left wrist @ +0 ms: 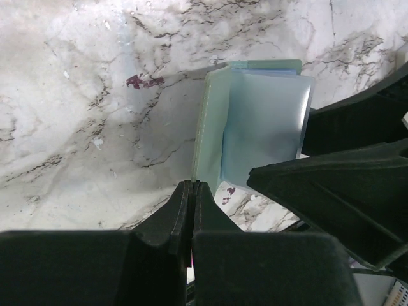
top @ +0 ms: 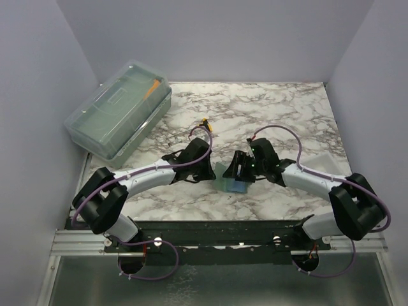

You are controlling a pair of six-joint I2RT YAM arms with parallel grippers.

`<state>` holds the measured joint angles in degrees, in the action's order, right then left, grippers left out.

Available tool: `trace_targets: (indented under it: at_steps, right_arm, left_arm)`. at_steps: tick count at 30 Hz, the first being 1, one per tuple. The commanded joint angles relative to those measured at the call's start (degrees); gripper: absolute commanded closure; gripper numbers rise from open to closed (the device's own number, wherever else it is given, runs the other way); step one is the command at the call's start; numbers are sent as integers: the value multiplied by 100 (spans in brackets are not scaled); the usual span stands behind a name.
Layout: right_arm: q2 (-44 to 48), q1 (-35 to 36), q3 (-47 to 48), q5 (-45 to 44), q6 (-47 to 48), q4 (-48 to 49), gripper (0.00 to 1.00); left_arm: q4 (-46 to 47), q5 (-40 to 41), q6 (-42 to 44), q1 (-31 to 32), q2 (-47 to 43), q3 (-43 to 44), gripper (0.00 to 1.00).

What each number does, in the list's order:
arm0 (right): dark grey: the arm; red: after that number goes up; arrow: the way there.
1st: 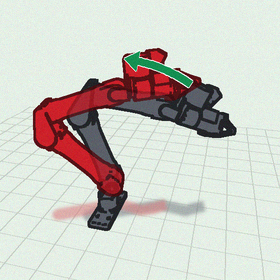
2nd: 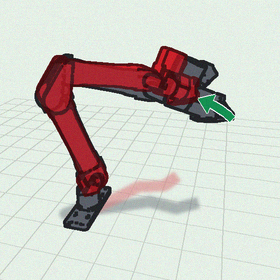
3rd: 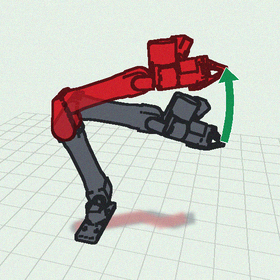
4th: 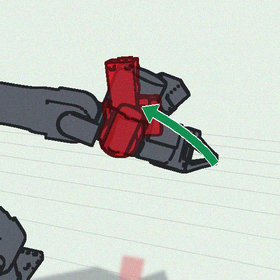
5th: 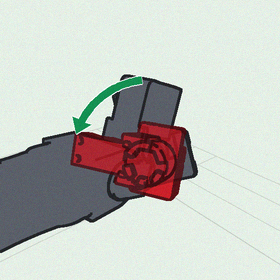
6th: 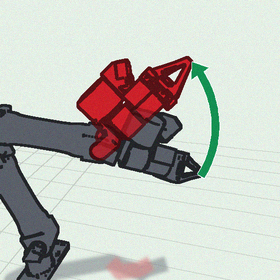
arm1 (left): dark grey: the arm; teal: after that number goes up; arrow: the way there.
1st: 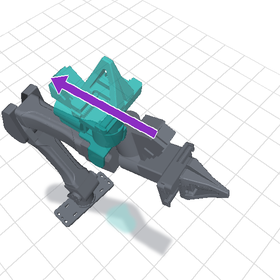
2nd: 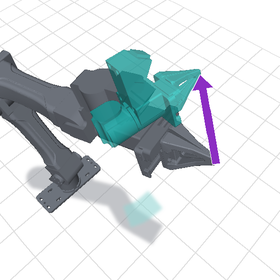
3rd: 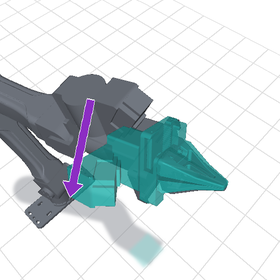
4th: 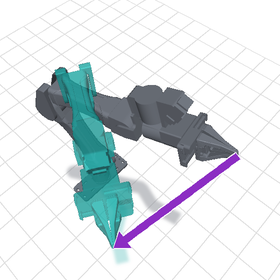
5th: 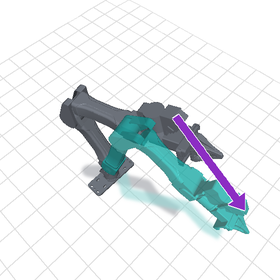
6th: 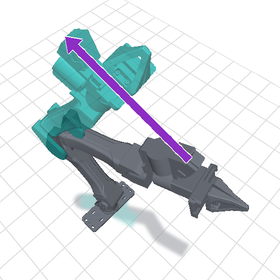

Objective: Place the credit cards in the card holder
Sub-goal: Open the card holder at the center of the board.

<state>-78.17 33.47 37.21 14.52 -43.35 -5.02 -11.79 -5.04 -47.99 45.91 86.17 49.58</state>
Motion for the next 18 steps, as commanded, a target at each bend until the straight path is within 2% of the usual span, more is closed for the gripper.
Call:
trace_targets:
  at_steps: [1, 6, 8, 9, 11, 12, 15, 18]
  right_arm:
    - [-444, 33, 134, 908, -48, 907, 34]
    - [-1046, 81, 78, 1812, -527, 2230, 49]
    - [-1310, 128, -33, 2247, -908, 3127, 47]
    - [-1449, 132, -109, 2375, -1095, 3529, 42]
    - [-1714, 131, -166, 2421, -1207, 3889, 36]
    - [-1819, 134, -130, 2332, -1145, 3736, 35]
    - [-1804, 134, -84, 2050, -851, 3114, 34]
    - [-1463, 133, -113, 1723, -648, 2544, 33]
  left_arm:
    - [-60, 156, -74, -3, -115, -123, 100]
    - [-56, 301, -99, -3, -282, -225, 100]
    - [-59, 355, -129, -9, -301, -317, 100]
    - [-60, 374, -155, -18, -324, -376, 100]
    - [-63, 443, -226, -51, -409, -512, 100]
    - [-68, 458, -246, -69, -484, -594, 96]
    - [-184, 699, -232, -165, -804, -758, 58]
    - [-368, 781, -185, -202, -1199, -762, 38]
